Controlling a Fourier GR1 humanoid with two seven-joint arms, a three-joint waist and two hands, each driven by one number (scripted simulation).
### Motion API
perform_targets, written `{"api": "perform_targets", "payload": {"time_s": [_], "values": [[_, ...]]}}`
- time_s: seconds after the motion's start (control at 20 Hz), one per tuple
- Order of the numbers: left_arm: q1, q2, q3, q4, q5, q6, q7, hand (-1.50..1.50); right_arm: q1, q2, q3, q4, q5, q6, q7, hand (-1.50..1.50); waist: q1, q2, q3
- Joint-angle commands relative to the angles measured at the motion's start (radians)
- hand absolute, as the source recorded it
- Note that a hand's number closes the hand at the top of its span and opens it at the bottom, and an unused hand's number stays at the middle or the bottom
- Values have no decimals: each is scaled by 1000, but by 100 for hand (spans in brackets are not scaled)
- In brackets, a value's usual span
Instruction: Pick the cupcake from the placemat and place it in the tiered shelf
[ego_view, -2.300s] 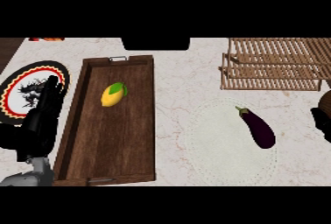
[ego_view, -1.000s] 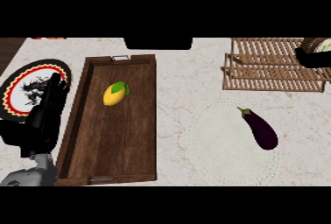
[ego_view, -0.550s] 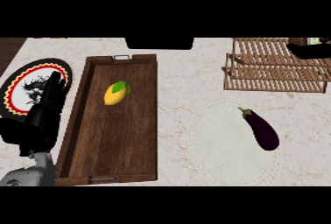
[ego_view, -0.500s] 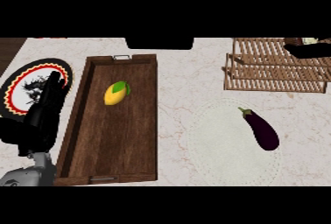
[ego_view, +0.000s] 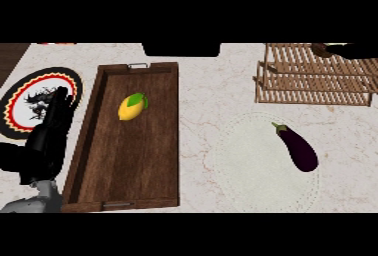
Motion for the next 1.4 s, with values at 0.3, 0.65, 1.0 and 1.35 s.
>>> {"api": "perform_targets", "payload": {"time_s": [0.3, 0.65, 1.0, 1.35], "values": [[-27, 2, 2, -15, -19, 20, 41, 0, 46, -95, -96, -144, -161, 44, 64, -150, -20, -7, 0], [54, -31, -45, -99, -60, 43, 36, 0, 150, -261, -208, -169, -238, 109, 192, -150, -23, -10, 0], [-14, -1, 24, 23, 13, -5, 2, 0, 321, -414, -324, -202, -396, 326, 164, -150, -28, -5, 0], [47, -31, -30, -107, -24, 18, 66, 0, 465, -484, -402, -163, -513, 450, 75, -150, -17, -5, 0]]}}
